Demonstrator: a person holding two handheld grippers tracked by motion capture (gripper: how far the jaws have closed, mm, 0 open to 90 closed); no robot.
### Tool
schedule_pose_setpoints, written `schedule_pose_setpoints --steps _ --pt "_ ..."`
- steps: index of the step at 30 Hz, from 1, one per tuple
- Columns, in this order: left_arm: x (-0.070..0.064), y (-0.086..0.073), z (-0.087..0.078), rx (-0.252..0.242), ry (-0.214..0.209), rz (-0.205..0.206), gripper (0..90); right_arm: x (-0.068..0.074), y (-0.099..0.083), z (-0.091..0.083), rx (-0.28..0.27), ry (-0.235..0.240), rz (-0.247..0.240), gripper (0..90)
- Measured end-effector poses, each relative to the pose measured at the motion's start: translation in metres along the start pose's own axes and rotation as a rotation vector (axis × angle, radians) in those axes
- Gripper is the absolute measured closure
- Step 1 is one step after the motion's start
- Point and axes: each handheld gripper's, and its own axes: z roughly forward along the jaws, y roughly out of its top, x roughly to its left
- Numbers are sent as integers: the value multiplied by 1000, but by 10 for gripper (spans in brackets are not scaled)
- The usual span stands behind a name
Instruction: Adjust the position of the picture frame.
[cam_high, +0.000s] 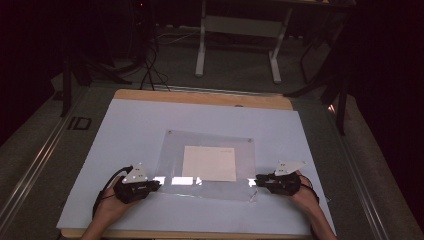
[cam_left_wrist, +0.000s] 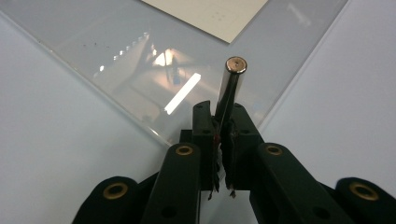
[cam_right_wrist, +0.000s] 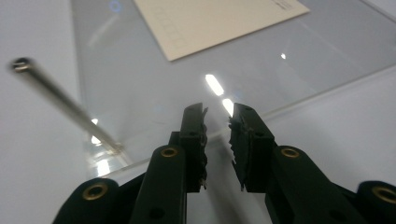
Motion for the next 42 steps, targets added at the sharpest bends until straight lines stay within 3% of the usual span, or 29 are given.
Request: schedule_pose_setpoints --steps 11,17,21,25,29,32,37,42 --pt "0 -1 0 -8 0 -5 842 6 2 -5 48 83 -68 712" --pt "0 -1 0 -9 -1 -6 841 13 -1 -12 61 165 -103 705" --pt "0 -1 0 -8 2 -4 840 22 -1 -8 69 232 -122 640" --pt "0 -1 1 -10 0 -8 839 26 4 -4 35 267 -130 635" --pt "-1 -1 0 -8 6 -5 839 33 9 7 39 255 -151 684" --pt "-3 -1 1 -10 18 1 839 35 13 14 30 222 -140 827" --pt "-7 1 1 -5 55 32 849 41 14 14 34 150 -158 849" --pt "-9 3 -2 -12 105 47 849 45 19 14 49 125 -180 853"
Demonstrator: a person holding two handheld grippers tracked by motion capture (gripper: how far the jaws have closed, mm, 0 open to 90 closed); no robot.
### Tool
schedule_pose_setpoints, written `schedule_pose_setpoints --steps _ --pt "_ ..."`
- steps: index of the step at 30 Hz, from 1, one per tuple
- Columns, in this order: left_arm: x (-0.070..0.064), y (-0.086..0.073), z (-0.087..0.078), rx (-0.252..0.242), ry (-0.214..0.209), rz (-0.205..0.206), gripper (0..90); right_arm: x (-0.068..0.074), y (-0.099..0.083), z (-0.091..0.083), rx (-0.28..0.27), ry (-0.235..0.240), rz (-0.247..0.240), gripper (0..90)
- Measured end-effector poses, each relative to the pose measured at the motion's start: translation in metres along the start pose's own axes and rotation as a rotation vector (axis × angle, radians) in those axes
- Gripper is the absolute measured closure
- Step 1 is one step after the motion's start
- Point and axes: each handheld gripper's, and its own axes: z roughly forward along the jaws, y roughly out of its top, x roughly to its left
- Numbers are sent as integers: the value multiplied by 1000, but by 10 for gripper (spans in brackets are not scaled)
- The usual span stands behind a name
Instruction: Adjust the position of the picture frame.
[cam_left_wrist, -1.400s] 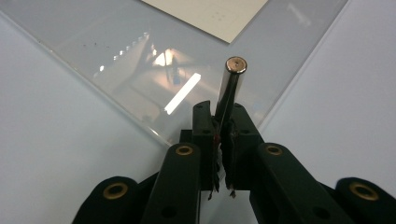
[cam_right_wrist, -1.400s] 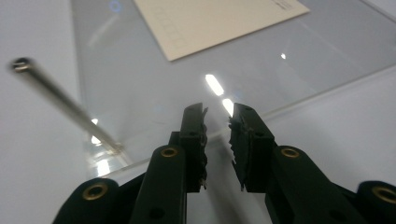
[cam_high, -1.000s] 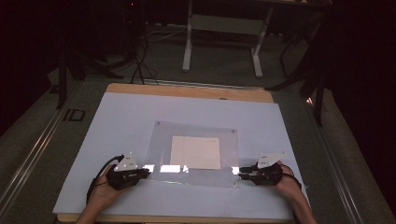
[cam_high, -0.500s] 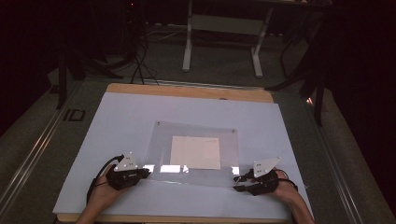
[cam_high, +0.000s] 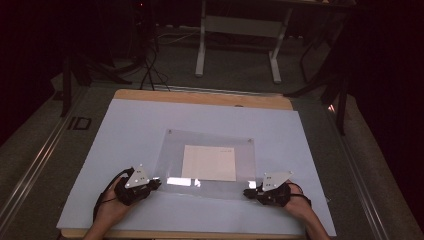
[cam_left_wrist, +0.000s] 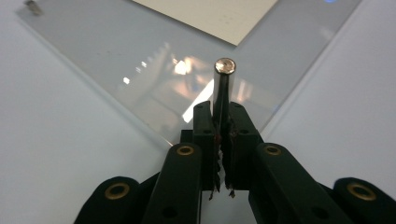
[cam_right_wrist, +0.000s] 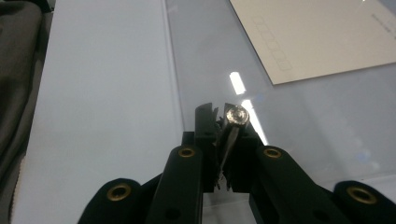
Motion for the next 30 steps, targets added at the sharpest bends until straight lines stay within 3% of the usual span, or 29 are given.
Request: schedule_pose_setpoints --steps 7,9,15,18,21,25,28,30 --pt "21 11 5 -22 69 -39 845 4 15 2 11 -30 -39 844" --pt "31 18 7 -48 90 -57 847 5 18 3 6 -39 -45 840" --pt "61 46 17 -102 148 -111 847 7 33 2 -40 -150 -59 812" --pt "74 60 24 -117 175 -117 848 8 44 2 -77 -177 -71 823" --pt "94 75 33 -161 187 -167 854 9 54 3 -112 -154 -58 825" --pt "115 89 55 -141 197 -200 859 9 63 13 -109 -153 -44 832" --pt "125 94 69 -134 200 -217 860 10 68 22 -108 -178 -21 835" --pt "129 98 74 -143 201 -223 861 13 73 25 -118 -164 -16 836"
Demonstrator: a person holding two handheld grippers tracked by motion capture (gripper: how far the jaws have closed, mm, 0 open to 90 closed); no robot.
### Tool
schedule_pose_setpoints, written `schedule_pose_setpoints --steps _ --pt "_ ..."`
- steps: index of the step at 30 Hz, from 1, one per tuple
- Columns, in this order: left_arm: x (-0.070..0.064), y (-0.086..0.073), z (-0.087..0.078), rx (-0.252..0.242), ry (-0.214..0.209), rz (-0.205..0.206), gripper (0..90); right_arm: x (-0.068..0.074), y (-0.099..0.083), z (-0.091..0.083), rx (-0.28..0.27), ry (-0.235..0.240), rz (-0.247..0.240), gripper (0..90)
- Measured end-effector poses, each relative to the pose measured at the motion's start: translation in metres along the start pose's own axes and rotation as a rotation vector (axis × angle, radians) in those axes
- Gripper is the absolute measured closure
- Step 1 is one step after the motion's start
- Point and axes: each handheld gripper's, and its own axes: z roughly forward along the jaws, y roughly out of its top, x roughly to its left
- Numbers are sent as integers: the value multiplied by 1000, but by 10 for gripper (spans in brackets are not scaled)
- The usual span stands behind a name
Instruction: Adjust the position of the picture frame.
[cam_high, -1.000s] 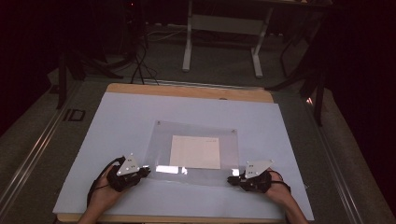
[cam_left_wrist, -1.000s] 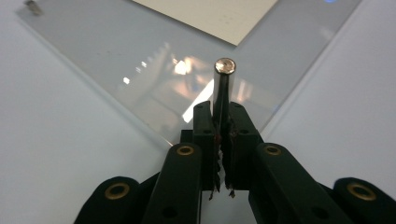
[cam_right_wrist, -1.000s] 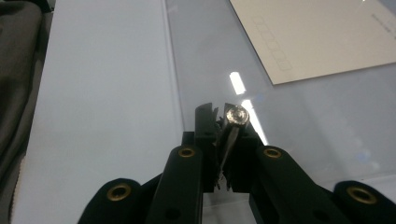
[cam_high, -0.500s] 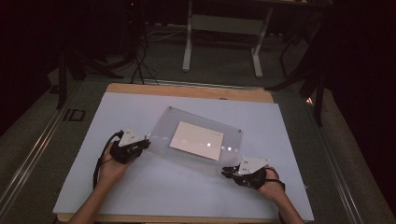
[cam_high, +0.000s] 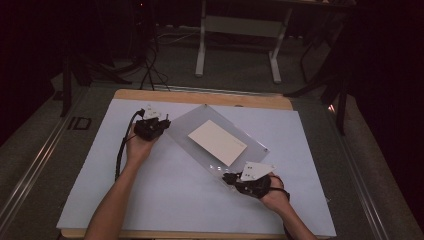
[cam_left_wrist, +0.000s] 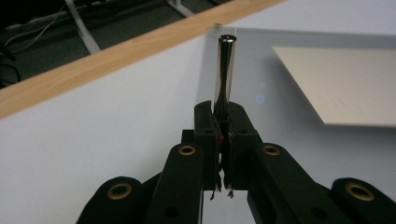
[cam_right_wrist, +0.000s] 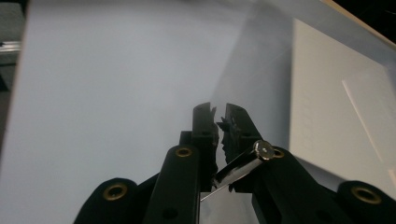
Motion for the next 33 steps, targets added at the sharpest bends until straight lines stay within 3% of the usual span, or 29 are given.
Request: schedule_pose_setpoints --steps 5,8,9,13,14,15,16,18,20,21,22,26,30,33 --pt "0 15 23 10 5 10 859 23 20 14 -13 64 -37 839" --pt "-8 21 41 43 -7 25 857 45 34 32 4 124 -100 844" --pt "-11 21 51 81 -9 30 856 52 38 39 22 134 -128 845" --pt "-9 7 74 164 -3 -39 856 68 37 75 110 150 -198 850" --pt "-7 3 76 139 -18 -68 854 69 34 83 126 160 -194 852" --pt "-5 1 75 127 -33 -95 851 69 31 88 109 168 -178 900" --pt "-6 1 75 127 -27 -82 849 68 31 91 105 181 -157 900" --pt "-8 2 75 142 -16 -51 841 68 34 92 110 169 -179 900" --pt "-8 2 75 148 -18 -52 749 67 34 92 105 185 -179 900" --pt "-7 0 74 143 -32 -64 749 68 35 91 102 184 -181 898" --pt "-7 -1 73 142 -31 -67 681 68 34 87 83 189 -181 788" --pt "-8 -4 60 118 -23 -84 600 68 33 76 73 229 -184 614" --pt "-11 -7 42 77 -60 -89 583 57 28 56 16 281 -112 539" --pt "-16 -10 30 61 -96 -91 578 42 24 42 -19 273 -43 523"
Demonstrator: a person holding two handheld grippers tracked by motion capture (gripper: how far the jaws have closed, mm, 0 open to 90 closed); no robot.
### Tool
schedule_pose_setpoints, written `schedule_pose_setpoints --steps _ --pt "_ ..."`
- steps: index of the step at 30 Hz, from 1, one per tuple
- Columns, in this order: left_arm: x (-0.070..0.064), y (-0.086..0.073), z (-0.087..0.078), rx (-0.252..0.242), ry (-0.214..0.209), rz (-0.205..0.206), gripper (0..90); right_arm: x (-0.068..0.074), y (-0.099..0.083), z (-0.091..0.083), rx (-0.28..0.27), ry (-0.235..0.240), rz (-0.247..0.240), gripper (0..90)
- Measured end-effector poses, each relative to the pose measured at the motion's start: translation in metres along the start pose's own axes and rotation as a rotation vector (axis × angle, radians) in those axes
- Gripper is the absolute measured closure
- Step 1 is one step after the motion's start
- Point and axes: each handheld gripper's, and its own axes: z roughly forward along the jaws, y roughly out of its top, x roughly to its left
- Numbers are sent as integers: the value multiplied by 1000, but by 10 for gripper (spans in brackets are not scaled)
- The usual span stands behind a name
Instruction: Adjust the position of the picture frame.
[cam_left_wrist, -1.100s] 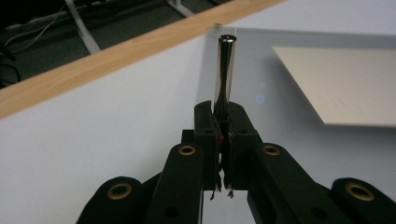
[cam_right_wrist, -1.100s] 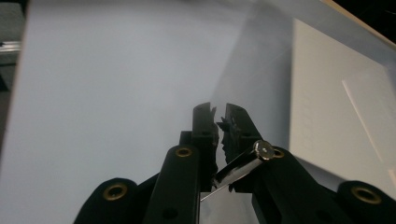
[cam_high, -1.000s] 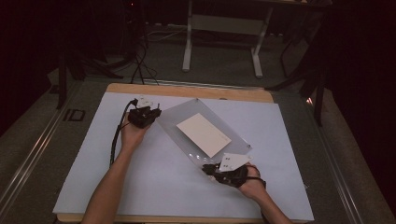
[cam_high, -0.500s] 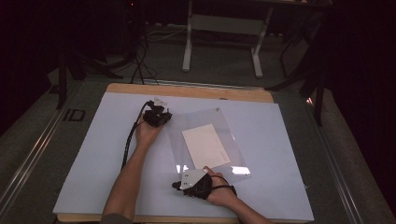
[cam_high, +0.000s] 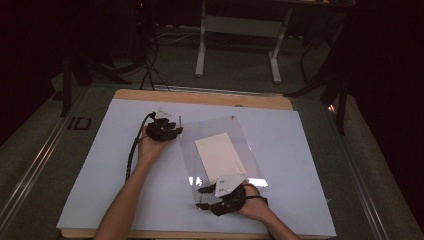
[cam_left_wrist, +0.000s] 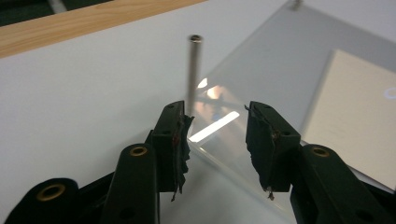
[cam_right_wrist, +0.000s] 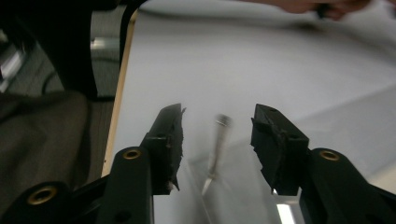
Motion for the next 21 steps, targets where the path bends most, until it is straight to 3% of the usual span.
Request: schedule_pose_setpoints --steps 3,7,9,12,16,21 --pt "-6 -4 -9 -6 -17 4 568 -13 -4 -13 -16 -28 70 538" --pt "-12 -9 -22 -37 -51 -19 556 -35 -10 -22 -28 -80 166 543" --pt "-15 -11 -29 -56 -48 -13 556 -45 -12 -24 -33 -103 207 528" --pt "-19 -15 -38 -79 -54 -20 550 -57 -14 -25 -25 -153 244 503" --pt "-29 -21 -47 -72 -53 13 550 -70 -13 -25 -6 -213 272 502" --pt "-41 -26 -60 -104 -68 25 528 -92 -9 -26 -22 -271 330 490"
